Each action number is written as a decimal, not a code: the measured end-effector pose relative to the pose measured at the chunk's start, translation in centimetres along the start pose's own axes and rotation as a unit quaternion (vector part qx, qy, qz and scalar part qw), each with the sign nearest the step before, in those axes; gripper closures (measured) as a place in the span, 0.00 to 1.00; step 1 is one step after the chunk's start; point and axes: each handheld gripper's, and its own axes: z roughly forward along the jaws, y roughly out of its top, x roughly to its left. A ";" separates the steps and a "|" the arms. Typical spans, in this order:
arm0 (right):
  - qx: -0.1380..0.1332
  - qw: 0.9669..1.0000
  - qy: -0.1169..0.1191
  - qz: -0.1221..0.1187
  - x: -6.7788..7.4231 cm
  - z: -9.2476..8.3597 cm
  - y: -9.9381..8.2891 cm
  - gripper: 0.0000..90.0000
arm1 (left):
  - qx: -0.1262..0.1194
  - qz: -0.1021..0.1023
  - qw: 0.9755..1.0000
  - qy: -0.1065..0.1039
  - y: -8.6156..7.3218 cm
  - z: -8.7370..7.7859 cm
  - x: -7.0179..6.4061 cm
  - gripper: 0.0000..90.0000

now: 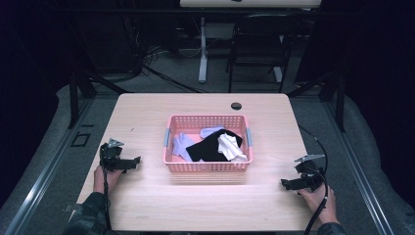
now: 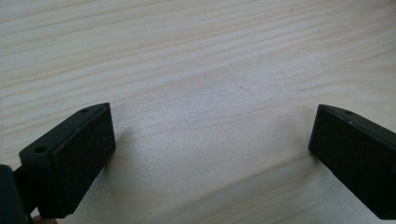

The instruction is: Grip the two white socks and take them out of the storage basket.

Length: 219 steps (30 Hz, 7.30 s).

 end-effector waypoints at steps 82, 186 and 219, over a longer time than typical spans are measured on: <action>0.016 0.984 0.077 -0.160 13.0 -3.8 19.7 0.16 | 0.001 0.001 1.000 0.000 0.0 0.0 0.0 0.00; 0.020 0.986 0.066 -0.153 13.3 -6.6 25.3 0.92 | 0.001 0.004 1.000 -0.003 0.0 0.0 0.0 0.00; 0.031 0.997 0.014 -0.072 4.3 -9.2 19.8 0.92 | 0.001 0.004 1.000 -0.003 0.1 0.0 0.0 0.00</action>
